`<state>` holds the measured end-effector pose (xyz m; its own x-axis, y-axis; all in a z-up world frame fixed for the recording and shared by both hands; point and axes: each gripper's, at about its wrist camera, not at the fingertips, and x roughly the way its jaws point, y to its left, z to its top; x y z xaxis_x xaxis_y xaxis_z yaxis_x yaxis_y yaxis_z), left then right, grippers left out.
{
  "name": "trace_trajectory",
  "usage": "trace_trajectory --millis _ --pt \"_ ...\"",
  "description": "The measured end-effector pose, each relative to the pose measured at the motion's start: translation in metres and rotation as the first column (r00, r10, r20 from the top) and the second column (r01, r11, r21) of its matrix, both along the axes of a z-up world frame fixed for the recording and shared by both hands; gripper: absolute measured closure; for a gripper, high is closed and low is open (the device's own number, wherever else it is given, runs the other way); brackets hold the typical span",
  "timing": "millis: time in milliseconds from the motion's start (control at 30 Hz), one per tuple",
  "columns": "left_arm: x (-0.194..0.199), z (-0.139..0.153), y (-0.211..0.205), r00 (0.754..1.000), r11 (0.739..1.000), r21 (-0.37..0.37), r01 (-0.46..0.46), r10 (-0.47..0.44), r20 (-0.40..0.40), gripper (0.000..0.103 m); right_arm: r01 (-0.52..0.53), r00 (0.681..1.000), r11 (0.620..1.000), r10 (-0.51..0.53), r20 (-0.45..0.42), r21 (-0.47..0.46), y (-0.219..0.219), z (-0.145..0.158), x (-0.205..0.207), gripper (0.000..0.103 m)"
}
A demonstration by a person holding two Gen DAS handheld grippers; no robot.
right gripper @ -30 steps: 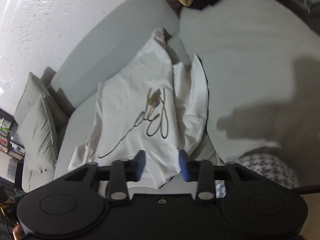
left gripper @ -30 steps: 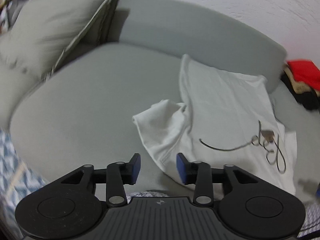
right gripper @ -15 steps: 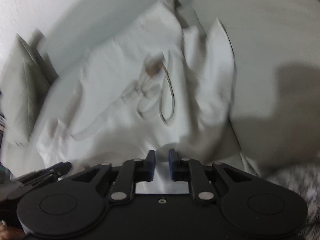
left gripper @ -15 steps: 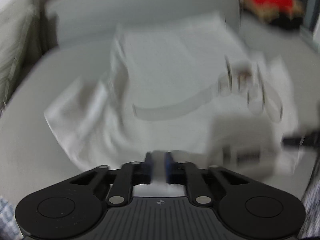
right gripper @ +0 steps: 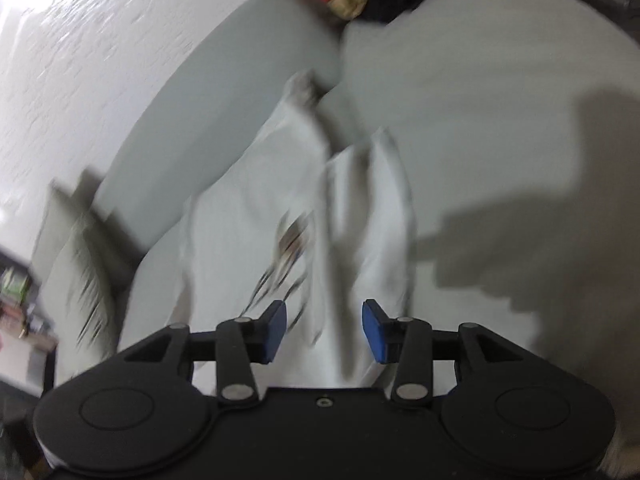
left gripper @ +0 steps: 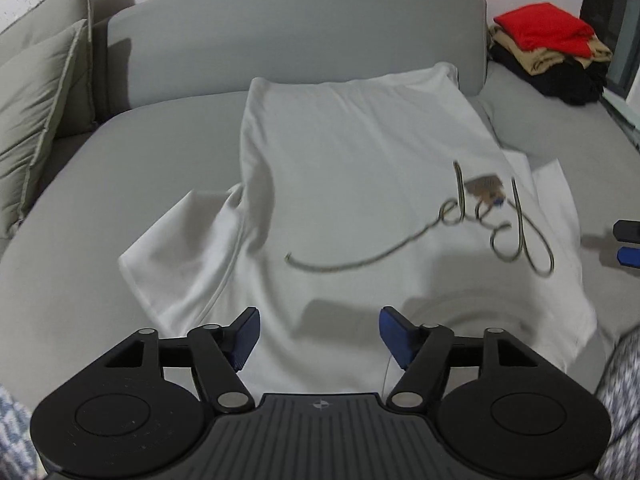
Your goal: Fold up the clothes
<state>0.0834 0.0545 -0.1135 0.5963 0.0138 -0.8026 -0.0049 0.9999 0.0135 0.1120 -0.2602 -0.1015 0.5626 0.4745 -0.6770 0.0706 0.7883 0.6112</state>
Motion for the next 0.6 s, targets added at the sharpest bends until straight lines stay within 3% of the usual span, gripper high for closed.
trace_trajectory --millis 267,400,600 --pt "0.029 -0.033 -0.007 0.995 0.996 -0.090 -0.013 0.004 -0.102 0.032 0.130 0.991 0.991 -0.130 -0.016 -0.005 -0.037 -0.027 0.069 0.064" --pt "0.031 -0.037 -0.013 0.995 0.997 -0.073 0.014 -0.021 -0.096 0.029 0.122 0.993 0.993 -0.122 -0.010 -0.010 -0.032 -0.035 0.101 0.064" --pt "0.033 -0.039 -0.010 0.995 0.996 -0.082 0.017 -0.025 -0.094 0.027 0.050 0.999 0.995 -0.049 0.005 -0.090 -0.011 -0.049 0.140 0.066"
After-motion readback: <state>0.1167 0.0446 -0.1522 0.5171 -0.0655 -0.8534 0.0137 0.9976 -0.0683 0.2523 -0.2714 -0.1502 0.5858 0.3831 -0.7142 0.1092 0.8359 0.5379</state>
